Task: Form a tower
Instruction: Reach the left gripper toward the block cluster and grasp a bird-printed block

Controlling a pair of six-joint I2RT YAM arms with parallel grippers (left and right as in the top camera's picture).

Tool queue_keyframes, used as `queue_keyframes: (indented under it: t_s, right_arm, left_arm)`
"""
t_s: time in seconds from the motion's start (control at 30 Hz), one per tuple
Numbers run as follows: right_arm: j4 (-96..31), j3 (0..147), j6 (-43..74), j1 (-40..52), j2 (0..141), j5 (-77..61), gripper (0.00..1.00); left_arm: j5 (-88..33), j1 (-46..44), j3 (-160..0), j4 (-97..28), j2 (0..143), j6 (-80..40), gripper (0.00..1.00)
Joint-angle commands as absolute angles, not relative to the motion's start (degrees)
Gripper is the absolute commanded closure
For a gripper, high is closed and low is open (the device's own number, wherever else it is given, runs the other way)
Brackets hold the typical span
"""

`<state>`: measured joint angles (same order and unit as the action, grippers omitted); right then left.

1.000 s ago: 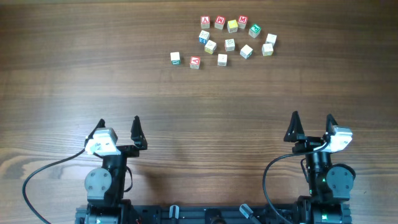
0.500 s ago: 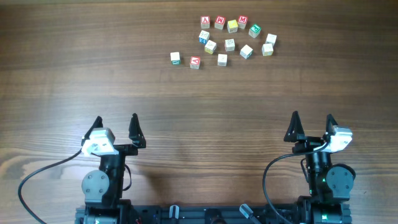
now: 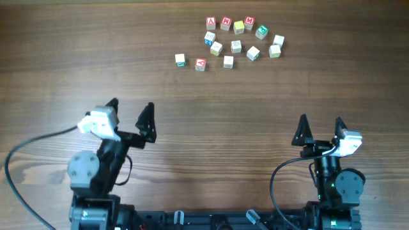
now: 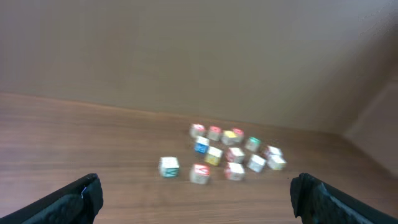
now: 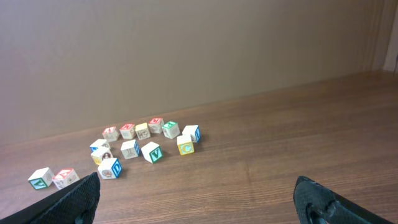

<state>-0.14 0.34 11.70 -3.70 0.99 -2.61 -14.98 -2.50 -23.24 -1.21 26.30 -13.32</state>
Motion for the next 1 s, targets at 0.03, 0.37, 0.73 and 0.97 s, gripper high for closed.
queue_keyframes:
  t_s: [0.03, 0.37, 0.73, 0.97]
  right_arm:
    - [0.1, 0.3, 12.1, -4.0, 0.4, -3.5, 0.0]
    - [0.1, 0.3, 12.1, -4.0, 0.4, -3.5, 0.0]
    - [0.1, 0.3, 12.1, -4.0, 0.4, -3.5, 0.0]
    - [0.1, 0.3, 12.1, -4.0, 0.4, -3.5, 0.0]
  left_arm:
    - [-28.1, -2.1, -31.9, -1.4, 39.2, -20.5, 0.0]
    - [-31.5, -2.1, -63.7, -34.3, 63.0, -20.7, 0.0]
    - [-44.5, -2.1, -66.2, -42.0, 62.7, -23.3, 0.0]
    - [-43.0, -2.1, -72.4, -36.7, 73.7, -24.5, 0.0]
